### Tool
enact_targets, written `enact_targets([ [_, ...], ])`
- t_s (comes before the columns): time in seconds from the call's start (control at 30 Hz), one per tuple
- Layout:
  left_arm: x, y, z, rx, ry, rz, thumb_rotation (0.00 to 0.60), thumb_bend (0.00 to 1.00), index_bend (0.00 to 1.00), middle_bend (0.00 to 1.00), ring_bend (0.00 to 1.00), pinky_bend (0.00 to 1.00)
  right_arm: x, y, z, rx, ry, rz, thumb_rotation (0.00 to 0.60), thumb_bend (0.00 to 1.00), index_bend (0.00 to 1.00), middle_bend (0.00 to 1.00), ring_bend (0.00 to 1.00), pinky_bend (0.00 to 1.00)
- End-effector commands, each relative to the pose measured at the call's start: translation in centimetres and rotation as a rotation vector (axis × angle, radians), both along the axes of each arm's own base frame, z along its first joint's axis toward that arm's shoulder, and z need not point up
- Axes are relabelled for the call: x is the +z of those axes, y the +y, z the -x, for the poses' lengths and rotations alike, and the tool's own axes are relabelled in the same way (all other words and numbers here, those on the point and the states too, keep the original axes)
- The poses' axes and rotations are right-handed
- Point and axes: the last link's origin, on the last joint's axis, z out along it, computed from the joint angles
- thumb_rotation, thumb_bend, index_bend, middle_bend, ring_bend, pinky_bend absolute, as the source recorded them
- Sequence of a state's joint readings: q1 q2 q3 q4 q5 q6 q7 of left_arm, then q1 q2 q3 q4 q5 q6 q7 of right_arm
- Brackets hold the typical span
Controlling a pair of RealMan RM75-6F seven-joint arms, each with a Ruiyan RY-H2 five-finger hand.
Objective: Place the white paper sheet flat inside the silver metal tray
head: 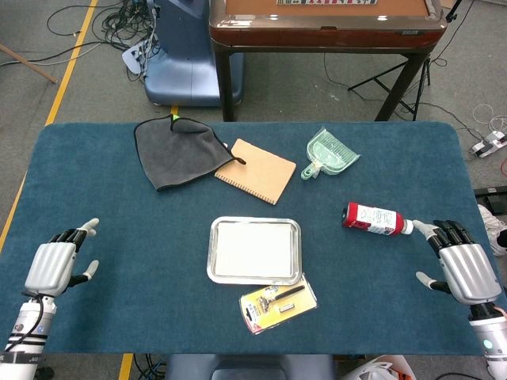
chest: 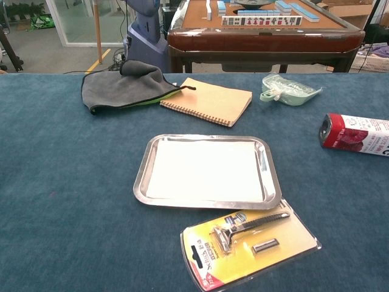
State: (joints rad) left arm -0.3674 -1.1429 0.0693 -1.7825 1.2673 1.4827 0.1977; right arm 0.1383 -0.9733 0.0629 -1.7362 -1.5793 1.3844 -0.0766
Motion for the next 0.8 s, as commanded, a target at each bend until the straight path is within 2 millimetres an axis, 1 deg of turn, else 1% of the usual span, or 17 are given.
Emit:
enact_targets([
  [0.03, 0.1, -1.7, 0.5, -0.011, -0.005, -0.03, 0.6, 0.28, 0.14, 0.27, 0.22, 0.26, -0.2, -0.2, -0.4, 0.016, -0.004, -0.015, 0.6, 0.07, 0.17, 0.25, 0.14, 0.17],
  [0.17, 0.3, -2.9, 0.5, -0.018, 0.001, -0.041, 0.6, 0.28, 0.14, 0.26, 0.22, 0.26, -0.5, -0.4, -0.7, 0.037, -0.006, -0.01, 0.6, 0.07, 0.17, 0.25, 0.14, 0.17],
  [0.27, 0.4, -3.4, 0.2, -0.03, -0.006, -0.052, 0.6, 0.28, 0.14, 0.26, 0.21, 0.26, -0.7, -0.3, -0.7, 0.04, -0.006, 0.003, 0.6, 0.07, 0.17, 0.25, 0.14, 0.17],
  [0.57, 0.1, -4.4, -0.1, -0.04, -0.006, -0.043, 0.6, 0.28, 0.14, 0.26, 0.22, 0.25, -0.6, 0.7, -0.3, 0.017, -0.005, 0.067, 0.6, 0.07, 0.17, 0.25, 0.14, 0.17],
  [0.8, 0.1, -4.7, 0.2, -0.026, -0.013, -0.047, 0.6, 0.28, 0.14, 0.25, 0.22, 0.25, -0.8, 1.2, 0.2, -0.008, -0.012, 0.08, 0.6, 0.07, 0.17, 0.25, 0.14, 0.17],
])
